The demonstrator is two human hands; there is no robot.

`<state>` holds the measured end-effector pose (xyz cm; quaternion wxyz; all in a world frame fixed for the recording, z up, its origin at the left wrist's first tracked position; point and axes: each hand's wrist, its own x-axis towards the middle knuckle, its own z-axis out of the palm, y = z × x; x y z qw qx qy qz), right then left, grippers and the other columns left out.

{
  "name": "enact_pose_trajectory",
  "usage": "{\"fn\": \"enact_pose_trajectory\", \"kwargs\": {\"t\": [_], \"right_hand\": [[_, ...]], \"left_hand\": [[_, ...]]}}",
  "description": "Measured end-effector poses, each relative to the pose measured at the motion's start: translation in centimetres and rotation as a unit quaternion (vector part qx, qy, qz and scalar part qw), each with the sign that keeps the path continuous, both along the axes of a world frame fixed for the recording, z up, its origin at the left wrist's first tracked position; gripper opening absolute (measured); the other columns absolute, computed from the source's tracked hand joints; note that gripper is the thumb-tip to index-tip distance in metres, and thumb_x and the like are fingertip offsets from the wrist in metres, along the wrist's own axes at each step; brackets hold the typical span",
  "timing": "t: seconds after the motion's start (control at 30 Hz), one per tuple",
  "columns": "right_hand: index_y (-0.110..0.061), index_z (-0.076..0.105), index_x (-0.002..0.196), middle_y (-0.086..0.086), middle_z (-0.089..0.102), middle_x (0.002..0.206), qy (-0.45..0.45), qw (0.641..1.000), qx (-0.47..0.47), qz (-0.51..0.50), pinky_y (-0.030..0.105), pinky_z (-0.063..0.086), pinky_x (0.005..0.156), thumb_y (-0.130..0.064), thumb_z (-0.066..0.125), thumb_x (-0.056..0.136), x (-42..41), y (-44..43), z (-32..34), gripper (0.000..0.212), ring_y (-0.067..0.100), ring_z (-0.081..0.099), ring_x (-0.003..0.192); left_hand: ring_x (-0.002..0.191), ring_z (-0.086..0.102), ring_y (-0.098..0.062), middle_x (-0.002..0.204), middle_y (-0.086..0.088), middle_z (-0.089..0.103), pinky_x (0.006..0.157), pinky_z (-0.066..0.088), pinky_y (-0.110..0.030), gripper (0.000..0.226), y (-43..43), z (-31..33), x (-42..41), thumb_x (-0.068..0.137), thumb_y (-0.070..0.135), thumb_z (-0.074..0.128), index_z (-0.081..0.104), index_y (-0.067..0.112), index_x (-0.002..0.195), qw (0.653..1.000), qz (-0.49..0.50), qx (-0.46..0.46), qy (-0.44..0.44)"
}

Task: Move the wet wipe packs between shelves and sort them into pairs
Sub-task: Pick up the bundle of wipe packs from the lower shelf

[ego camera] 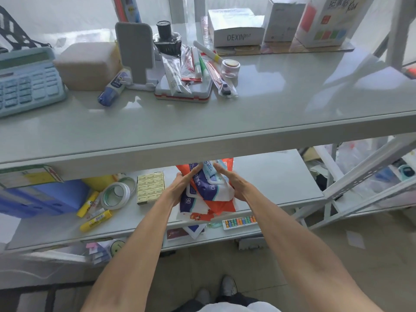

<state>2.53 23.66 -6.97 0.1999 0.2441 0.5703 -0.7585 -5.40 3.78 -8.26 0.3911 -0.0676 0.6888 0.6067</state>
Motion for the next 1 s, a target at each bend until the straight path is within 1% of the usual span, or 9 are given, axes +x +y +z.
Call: {"fn": "enact_pose_trajectory", "kwargs": {"t": [0.07, 0.2, 0.3, 0.43, 0.57, 0.73, 0.87, 0.97, 1.0], "right_hand": [[-0.021, 0.060, 0.136, 0.013, 0.077, 0.120, 0.006, 0.999, -0.001, -0.033, 0.043, 0.065, 0.084, -0.062, 0.076, 0.082, 0.5, 0.3, -0.7, 0.070, 0.032, 0.077, 0.106], [-0.023, 0.033, 0.156, 0.016, 0.064, 0.139, -0.024, 0.993, 0.052, -0.099, 0.057, 0.062, 0.092, -0.070, 0.091, 0.061, 1.0, 2.0, -4.6, 0.121, 0.036, 0.076, 0.109], [-0.025, 0.026, 0.158, 0.017, 0.062, 0.141, -0.016, 0.988, 0.061, -0.138, 0.058, 0.062, 0.090, -0.071, 0.091, 0.059, 2.1, 3.5, -6.1, 0.127, 0.037, 0.076, 0.109], [-0.026, 0.043, 0.152, 0.015, 0.068, 0.136, 0.010, 0.984, 0.042, -0.174, 0.060, 0.059, 0.096, -0.073, 0.088, 0.064, 5.1, 3.5, -2.3, 0.110, 0.038, 0.075, 0.112], [-0.023, 0.059, 0.144, 0.014, 0.072, 0.132, 0.055, 0.969, 0.036, -0.237, 0.060, 0.053, 0.106, -0.069, 0.085, 0.072, 10.6, 4.6, 1.6, 0.090, 0.038, 0.072, 0.118], [-0.018, 0.064, 0.141, 0.016, 0.070, 0.136, 0.077, 0.939, 0.014, -0.334, 0.057, 0.047, 0.114, -0.059, 0.071, 0.092, 20.4, 7.0, 5.0, 0.065, 0.040, 0.065, 0.128], [-0.012, 0.062, 0.143, 0.019, 0.067, 0.138, 0.098, 0.884, 0.000, -0.457, 0.058, 0.044, 0.117, -0.051, 0.074, 0.093, 29.5, 9.4, 5.6, 0.065, 0.039, 0.064, 0.129], [-0.004, 0.061, 0.143, 0.024, 0.064, 0.140, 0.105, 0.839, 0.012, -0.534, 0.052, 0.054, 0.108, -0.043, 0.069, 0.099, 36.2, 10.6, 6.0, 0.060, 0.038, 0.069, 0.118], [-0.004, 0.062, 0.142, 0.025, 0.065, 0.140, 0.101, 0.820, 0.022, -0.564, 0.053, 0.055, 0.106, -0.046, 0.074, 0.095, 38.4, 10.9, 6.2, 0.064, 0.039, 0.070, 0.118]], "left_hand": [[0.103, 0.078, -0.037, 0.118, -0.013, 0.078, 0.093, 0.061, -0.058, 0.108, 0.5, 0.5, 0.4, 0.058, 0.079, 0.085, 0.050, 0.020, 0.141, 0.999, -0.026, 0.017, 0.010], [0.105, 0.077, -0.037, 0.117, -0.012, 0.079, 0.098, 0.058, -0.059, 0.095, 1.7, 1.5, 1.7, 0.062, 0.078, 0.082, 0.063, 0.018, 0.133, 0.994, -0.085, 0.049, 0.042], [0.105, 0.077, -0.038, 0.117, -0.012, 0.079, 0.099, 0.058, -0.059, 0.094, 2.5, 2.4, 2.5, 0.061, 0.077, 0.082, 0.064, 0.018, 0.132, 0.990, -0.110, 0.072, 0.057], [0.105, 0.077, -0.037, 0.118, -0.012, 0.079, 0.098, 0.059, -0.057, 0.076, 4.4, 4.4, 3.6, 0.076, 0.067, 0.078, 0.064, 0.019, 0.133, 0.981, -0.149, 0.098, 0.075], [0.107, 0.076, -0.038, 0.119, -0.012, 0.078, 0.100, 0.057, -0.058, 0.082, 8.3, 5.7, 5.6, 0.071, 0.070, 0.081, 0.064, 0.020, 0.133, 0.968, -0.208, 0.119, 0.081], [0.109, 0.075, -0.041, 0.120, -0.014, 0.078, 0.102, 0.056, -0.058, 0.083, 15.8, 6.4, 11.4, 0.071, 0.072, 0.080, 0.065, 0.018, 0.133, 0.933, -0.323, 0.139, 0.070], [0.113, 0.072, -0.045, 0.122, -0.018, 0.076, 0.106, 0.051, -0.063, 0.081, 22.6, 6.7, 18.5, 0.072, 0.065, 0.086, 0.067, 0.015, 0.132, 0.900, -0.406, 0.151, 0.050], [0.114, 0.072, -0.044, 0.124, -0.019, 0.075, 0.106, 0.052, -0.061, 0.081, 27.2, 7.0, 24.7, 0.073, 0.062, 0.087, 0.065, 0.017, 0.136, 0.862, -0.478, 0.169, 0.022], [0.113, 0.073, -0.043, 0.123, -0.019, 0.075, 0.104, 0.054, -0.059, 0.083, 28.5, 7.3, 26.9, 0.072, 0.062, 0.088, 0.063, 0.017, 0.138, 0.849, -0.502, 0.165, 0.014]]}}
